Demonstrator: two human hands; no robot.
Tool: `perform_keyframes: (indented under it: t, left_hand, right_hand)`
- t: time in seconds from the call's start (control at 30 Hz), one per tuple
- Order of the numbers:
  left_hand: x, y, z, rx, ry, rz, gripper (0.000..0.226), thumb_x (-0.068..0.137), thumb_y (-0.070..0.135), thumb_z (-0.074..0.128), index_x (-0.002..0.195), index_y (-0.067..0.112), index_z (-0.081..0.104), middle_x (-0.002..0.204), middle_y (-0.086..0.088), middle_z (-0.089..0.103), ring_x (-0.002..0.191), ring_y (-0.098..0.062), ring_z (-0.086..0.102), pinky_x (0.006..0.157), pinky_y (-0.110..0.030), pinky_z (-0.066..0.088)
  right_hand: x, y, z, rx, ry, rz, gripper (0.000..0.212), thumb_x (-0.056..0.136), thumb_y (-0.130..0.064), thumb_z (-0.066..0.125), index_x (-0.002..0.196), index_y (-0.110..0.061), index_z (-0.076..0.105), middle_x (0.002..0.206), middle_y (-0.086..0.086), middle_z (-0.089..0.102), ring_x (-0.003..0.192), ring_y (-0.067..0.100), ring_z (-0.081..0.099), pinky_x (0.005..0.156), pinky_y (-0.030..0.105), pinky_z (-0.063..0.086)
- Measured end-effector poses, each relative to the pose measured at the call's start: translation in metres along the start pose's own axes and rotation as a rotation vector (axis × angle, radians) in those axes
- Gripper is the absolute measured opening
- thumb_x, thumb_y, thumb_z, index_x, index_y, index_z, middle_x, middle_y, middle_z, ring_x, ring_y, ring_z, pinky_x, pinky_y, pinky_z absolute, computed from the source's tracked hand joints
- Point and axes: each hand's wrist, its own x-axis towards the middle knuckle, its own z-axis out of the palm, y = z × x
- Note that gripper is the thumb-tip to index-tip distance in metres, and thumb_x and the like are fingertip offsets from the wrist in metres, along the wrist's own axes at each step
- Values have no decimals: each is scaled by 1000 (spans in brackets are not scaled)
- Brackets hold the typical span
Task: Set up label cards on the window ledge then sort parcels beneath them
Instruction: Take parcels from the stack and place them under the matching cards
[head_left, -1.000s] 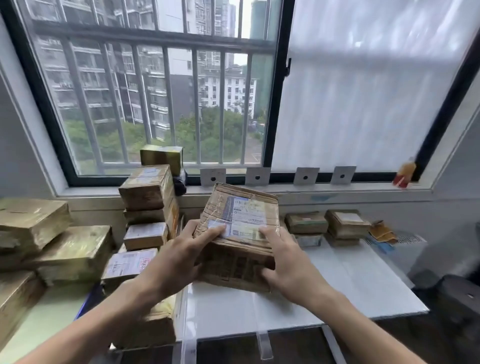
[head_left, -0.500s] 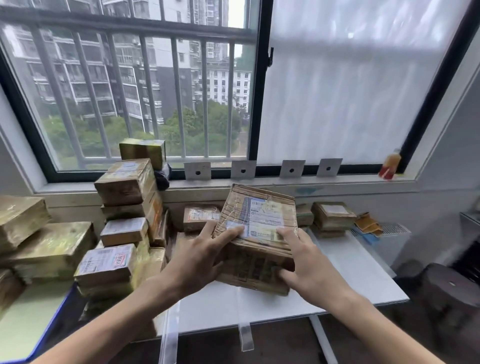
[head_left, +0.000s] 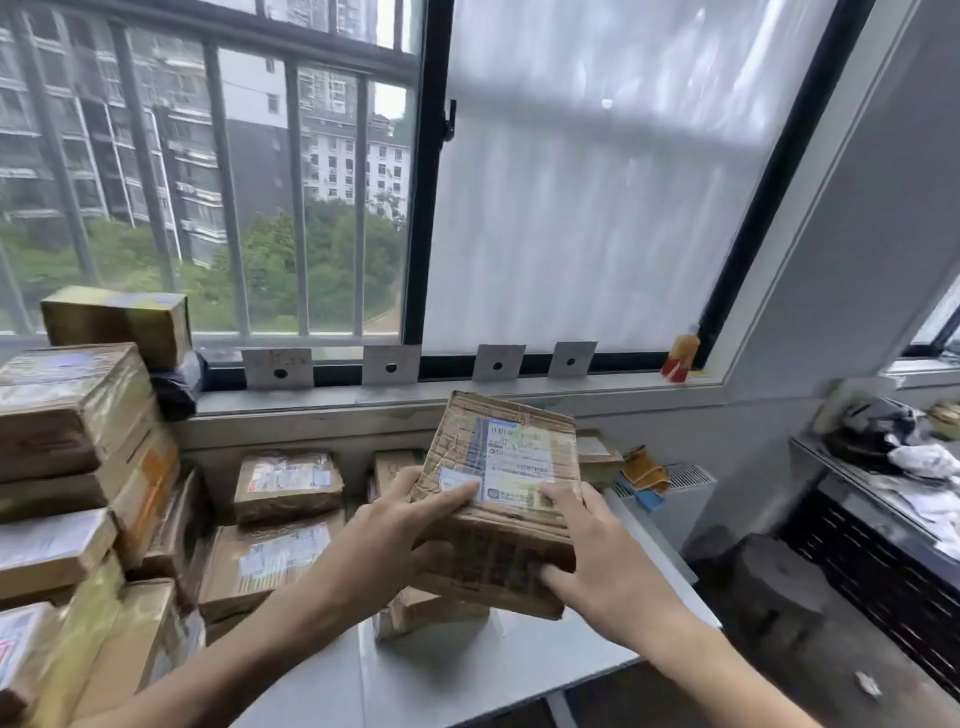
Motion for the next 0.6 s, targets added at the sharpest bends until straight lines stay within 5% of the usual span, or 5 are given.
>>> perform_keyframes:
  t: [0.27,0.43,0.6]
  left_hand:
    - [64,12,54,0,-64,66,74,92,31,67,144,60,24,141,10,36,120,-18,54,101,-38,49]
    - [95,42,97,33,-95,4,69,93,32,66,146,56,30,140,8,34,120,-18,53,102,-27,44]
    - [111,73,158,43,-166,-119,62,96,37,56,148,54,26,150,1,24,126,-27,51,107,-36,42]
  right_hand:
    - [15,62,-15,13,22,79,74,90,-38,67,150,-37,24,151,-9,30,131,12,43,106,26,44]
    - [30,117,-25,-2,16,128,73,90,-42,68,149,-34,27,147,-5,35,129,16,46,103,28,46]
    - [37,191,-22,18,-67,108,71,88,-40,70,147,-34,31,146,-5,39,128,14,46,101,29,48]
